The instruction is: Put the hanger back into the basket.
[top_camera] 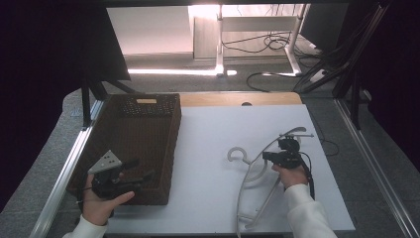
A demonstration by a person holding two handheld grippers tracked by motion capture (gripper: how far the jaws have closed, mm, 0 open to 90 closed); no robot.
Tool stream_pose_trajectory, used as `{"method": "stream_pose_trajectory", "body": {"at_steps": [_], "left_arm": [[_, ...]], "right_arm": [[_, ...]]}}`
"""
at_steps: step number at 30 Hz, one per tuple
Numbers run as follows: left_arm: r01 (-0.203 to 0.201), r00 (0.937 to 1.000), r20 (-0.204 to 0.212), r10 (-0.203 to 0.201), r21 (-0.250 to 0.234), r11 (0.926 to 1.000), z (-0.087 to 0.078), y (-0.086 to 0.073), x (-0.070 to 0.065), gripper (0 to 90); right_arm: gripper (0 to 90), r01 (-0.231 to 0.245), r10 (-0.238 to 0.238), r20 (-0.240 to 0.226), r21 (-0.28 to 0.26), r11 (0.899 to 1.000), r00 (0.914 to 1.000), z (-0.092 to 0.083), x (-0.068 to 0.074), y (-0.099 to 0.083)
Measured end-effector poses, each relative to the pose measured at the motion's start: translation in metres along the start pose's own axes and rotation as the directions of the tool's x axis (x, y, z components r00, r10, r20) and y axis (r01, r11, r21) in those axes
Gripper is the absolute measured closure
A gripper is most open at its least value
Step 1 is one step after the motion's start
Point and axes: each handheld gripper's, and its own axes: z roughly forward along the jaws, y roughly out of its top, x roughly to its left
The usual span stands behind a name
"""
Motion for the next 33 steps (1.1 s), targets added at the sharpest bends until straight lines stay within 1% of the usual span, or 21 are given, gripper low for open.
{"method": "stream_pose_trajectory", "body": {"at_steps": [1,2,3,5,7,9,10,11,12,13,14,15,16,19,24,28,31,33], "left_arm": [[0.000,1.0000,0.000,0.000,0.001,1.0000,0.000,0.000,0.000,28.0],[0.000,1.0000,0.000,0.000,0.001,1.0000,0.000,0.000,0.000,27.9],[0.001,1.0000,-0.001,-0.001,0.001,1.0000,0.000,0.000,0.000,28.0],[0.001,1.0000,-0.001,-0.001,0.001,1.0000,0.000,0.000,0.000,28.0],[0.001,1.0000,-0.002,-0.001,0.001,1.0000,0.000,0.000,0.000,28.0],[0.001,1.0000,-0.002,-0.001,0.000,1.0000,0.000,0.000,0.000,28.0],[0.001,1.0000,-0.002,-0.001,0.001,1.0000,0.000,0.000,0.000,28.0],[0.001,1.0000,-0.002,-0.001,0.001,1.0000,0.000,0.000,0.000,28.0],[0.001,1.0000,-0.002,-0.001,0.001,1.0000,0.000,0.000,0.000,28.0],[0.001,1.0000,-0.002,-0.001,0.001,1.0000,0.000,0.000,0.000,28.0],[0.001,1.0000,-0.002,-0.001,0.001,1.0000,0.000,0.000,0.000,27.9],[0.001,1.0000,-0.003,-0.001,0.001,1.0000,0.000,0.000,0.000,28.0],[0.001,1.0000,-0.003,-0.001,0.001,1.0000,0.000,0.000,0.000,28.0],[0.001,1.0000,-0.004,-0.001,0.002,1.0000,0.000,0.000,0.000,28.0],[0.000,1.0000,-0.004,0.000,0.003,1.0000,0.001,0.000,0.000,28.0],[0.000,1.0000,-0.004,0.000,0.003,1.0000,0.001,0.000,-0.001,28.0],[0.002,1.0000,0.004,-0.002,0.002,1.0000,0.001,0.001,-0.002,28.0],[0.006,0.9999,0.010,-0.006,-0.001,1.0000,0.002,0.002,-0.002,27.9]], "right_arm": [[83.2,0.009,-0.009,-0.006,-0.013,1.000,0.9999,-0.002,0.000,0.000],[83.2,0.009,-0.009,-0.006,-0.013,1.000,0.9999,-0.002,0.000,0.000],[83.3,0.013,-0.013,-0.016,-0.032,0.999,0.9998,-0.006,-0.001,0.001],[83.4,0.011,-0.013,-0.034,-0.046,0.999,0.9993,-0.009,-0.002,0.002],[83.6,0.005,-0.009,-0.060,-0.063,0.998,0.9982,-0.012,-0.003,0.003],[83.9,-0.010,0.004,-0.085,-0.077,0.997,0.9964,-0.015,-0.004,0.003],[83.9,-0.010,0.004,-0.085,-0.077,0.997,0.9964,-0.015,-0.004,0.003],[84.2,-0.020,0.011,-0.103,-0.087,0.996,0.9946,-0.019,-0.005,0.005],[84.2,-0.020,0.011,-0.103,-0.087,0.996,0.9946,-0.019,-0.005,0.005],[84.4,-0.028,0.016,-0.126,-0.095,0.995,0.9919,-0.021,-0.006,0.006],[84.4,-0.028,0.016,-0.126,-0.095,0.995,0.9919,-0.021,-0.006,0.006],[84.6,-0.037,0.022,-0.144,-0.101,0.994,0.9893,-0.023,-0.007,0.007],[84.7,-0.041,0.025,-0.151,-0.104,0.994,0.9882,-0.024,-0.008,0.008],[84.9,-0.063,0.042,-0.187,-0.112,0.992,0.9816,-0.028,-0.009,0.009],[85.3,-0.083,0.049,-0.236,-0.135,0.987,0.9706,-0.036,-0.009,0.012],[85.4,-0.107,0.060,-0.278,-0.158,0.982,0.9587,-0.042,-0.009,0.014],[85.6,-0.127,0.065,-0.318,-0.176,0.976,0.9458,-0.047,-0.009,0.017],[85.6,-0.132,0.062,-0.338,-0.189,0.973,0.9390,-0.051,-0.007,0.018]]}}
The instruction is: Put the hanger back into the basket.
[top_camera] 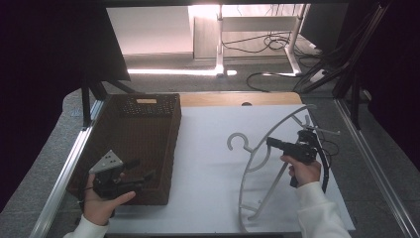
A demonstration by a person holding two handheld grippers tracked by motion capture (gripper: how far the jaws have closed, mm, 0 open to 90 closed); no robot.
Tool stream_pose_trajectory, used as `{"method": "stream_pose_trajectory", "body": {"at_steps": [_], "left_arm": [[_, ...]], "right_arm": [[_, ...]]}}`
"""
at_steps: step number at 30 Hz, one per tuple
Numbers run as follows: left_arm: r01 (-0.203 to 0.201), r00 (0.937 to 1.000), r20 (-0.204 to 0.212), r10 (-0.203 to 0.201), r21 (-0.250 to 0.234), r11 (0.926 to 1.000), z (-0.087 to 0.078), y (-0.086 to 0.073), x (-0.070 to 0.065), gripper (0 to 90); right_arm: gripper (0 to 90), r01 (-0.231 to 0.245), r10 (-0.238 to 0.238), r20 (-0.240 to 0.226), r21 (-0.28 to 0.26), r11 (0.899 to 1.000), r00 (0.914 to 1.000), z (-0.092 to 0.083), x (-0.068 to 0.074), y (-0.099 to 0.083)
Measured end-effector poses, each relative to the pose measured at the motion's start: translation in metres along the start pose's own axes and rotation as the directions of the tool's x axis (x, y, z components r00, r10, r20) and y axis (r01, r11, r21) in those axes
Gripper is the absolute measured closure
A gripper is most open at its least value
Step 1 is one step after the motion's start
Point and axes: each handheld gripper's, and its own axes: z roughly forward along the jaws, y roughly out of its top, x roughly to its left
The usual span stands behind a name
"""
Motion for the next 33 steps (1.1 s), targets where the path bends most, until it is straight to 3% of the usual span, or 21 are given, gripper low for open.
{"method": "stream_pose_trajectory", "body": {"at_steps": [5,8,10,15,17,24,33], "left_arm": [[0.005,0.9997,0.023,-0.005,-0.009,0.9999,0.001,0.004,-0.004,28.1],[0.010,0.9983,0.058,-0.009,-0.022,0.9997,0.002,0.011,-0.011,28.3],[0.014,0.9938,0.111,-0.010,-0.032,0.9994,0.008,0.020,-0.020,28.5],[-0.008,0.9870,0.161,0.011,-0.022,0.9997,0.023,0.031,-0.037,29.4],[-0.018,0.9829,0.183,0.019,-0.010,0.9998,0.033,0.037,-0.045,29.7],[-0.032,0.9599,0.280,0.018,0.048,0.9983,0.076,0.050,-0.074,30.8],[-0.033,0.9428,0.333,-0.009,0.120,0.9923,0.122,0.054,-0.094,33.2]], "right_arm": [[85.7,0.008,-0.010,-0.057,-0.032,0.999,0.9983,-0.003,0.009,0.004],[85.7,0.015,-0.018,-0.089,-0.039,0.999,0.9958,-0.002,0.012,0.004],[85.7,0.015,-0.019,-0.101,-0.042,0.999,0.9947,0.000,0.014,0.003],[85.7,0.016,-0.022,-0.134,-0.042,0.999,0.9908,0.005,0.015,0.002],[85.7,0.017,-0.022,-0.145,-0.040,0.999,0.9891,0.005,0.015,0.002],[85.7,0.024,-0.033,-0.181,-0.052,0.998,0.9829,0.003,0.015,0.002],[85.7,0.024,-0.037,-0.204,-0.068,0.997,0.9783,-0.002,0.015,0.002]]}}
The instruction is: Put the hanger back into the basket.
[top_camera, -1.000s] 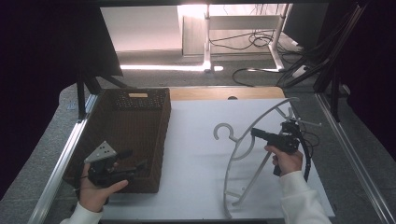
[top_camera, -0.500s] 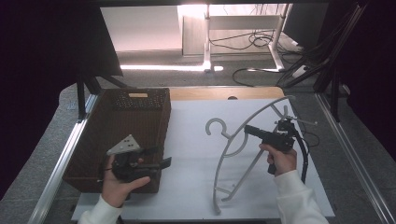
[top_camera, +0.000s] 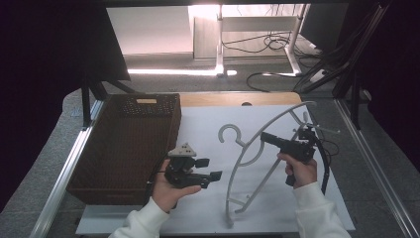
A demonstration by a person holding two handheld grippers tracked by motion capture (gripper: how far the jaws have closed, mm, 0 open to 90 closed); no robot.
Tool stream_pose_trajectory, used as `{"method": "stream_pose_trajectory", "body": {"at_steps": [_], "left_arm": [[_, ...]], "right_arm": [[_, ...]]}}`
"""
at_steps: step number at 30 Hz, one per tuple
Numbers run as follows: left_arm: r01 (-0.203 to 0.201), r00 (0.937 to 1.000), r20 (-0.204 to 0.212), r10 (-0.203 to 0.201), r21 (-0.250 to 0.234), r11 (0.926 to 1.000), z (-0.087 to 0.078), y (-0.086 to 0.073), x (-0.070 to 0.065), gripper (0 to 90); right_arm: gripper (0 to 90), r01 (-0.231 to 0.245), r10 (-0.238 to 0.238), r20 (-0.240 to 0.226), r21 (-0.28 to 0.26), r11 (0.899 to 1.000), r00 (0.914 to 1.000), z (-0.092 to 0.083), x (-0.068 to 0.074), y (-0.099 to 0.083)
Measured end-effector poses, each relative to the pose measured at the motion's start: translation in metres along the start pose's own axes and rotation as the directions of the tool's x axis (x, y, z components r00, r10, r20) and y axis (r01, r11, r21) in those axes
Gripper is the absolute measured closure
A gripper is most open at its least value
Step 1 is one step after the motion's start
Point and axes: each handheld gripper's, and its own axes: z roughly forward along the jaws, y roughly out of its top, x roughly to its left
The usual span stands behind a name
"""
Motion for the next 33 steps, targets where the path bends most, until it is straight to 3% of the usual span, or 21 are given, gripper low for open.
{"method": "stream_pose_trajectory", "body": {"at_steps": [12,19,27,33], "left_arm": [[0.024,0.9983,0.052,-0.027,0.062,0.9978,0.041,0.001,0.005,40.0],[0.023,0.9961,0.083,-0.031,0.093,0.9954,0.058,0.001,0.005,56.1],[0.033,0.9927,0.112,-0.046,0.109,0.9934,0.065,-0.001,0.006,79.3],[0.070,0.9900,0.115,-0.082,0.097,0.9928,0.060,-0.001,0.013,81.4]], "right_arm": [[85.7,-0.007,0.007,-0.026,-0.010,1.000,0.9996,-0.001,0.002,-0.002],[85.6,-0.018,0.018,-0.040,-0.015,1.000,0.9990,0.001,0.003,-0.003],[85.6,-0.013,0.012,-0.050,-0.011,1.000,0.9987,0.002,0.004,-0.004],[85.5,-0.017,0.016,-0.064,-0.009,1.000,0.9978,0.002,0.003,-0.005]]}}
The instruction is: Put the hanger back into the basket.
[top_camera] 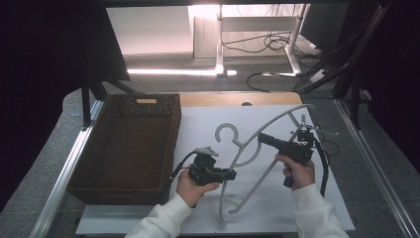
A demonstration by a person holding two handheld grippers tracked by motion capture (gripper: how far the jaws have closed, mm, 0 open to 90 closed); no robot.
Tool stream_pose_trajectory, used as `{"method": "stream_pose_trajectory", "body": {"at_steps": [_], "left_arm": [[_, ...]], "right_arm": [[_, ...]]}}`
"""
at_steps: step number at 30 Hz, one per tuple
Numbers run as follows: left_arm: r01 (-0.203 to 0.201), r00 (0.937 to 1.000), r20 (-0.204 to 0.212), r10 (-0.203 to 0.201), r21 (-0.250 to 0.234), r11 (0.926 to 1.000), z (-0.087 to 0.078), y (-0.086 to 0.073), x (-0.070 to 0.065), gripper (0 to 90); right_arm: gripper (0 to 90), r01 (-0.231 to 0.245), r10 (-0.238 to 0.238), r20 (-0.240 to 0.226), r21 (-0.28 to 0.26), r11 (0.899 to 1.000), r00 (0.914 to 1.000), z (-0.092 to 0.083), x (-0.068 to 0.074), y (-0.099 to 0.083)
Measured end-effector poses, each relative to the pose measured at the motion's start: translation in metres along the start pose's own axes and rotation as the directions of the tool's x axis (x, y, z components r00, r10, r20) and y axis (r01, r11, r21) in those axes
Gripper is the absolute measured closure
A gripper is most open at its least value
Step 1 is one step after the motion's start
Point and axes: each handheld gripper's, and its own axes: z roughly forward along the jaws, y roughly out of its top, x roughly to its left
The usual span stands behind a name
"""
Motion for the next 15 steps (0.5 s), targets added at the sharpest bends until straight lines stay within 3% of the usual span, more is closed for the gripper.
{"method": "stream_pose_trajectory", "body": {"at_steps": [15], "left_arm": [[0.015,0.9997,-0.018,-0.016,-0.063,0.9979,-0.016,0.001,0.003,82.1]], "right_arm": [[83.6,0.013,-0.013,0.021,0.006,1.000,0.9997,0.001,-0.004,-0.002]]}}
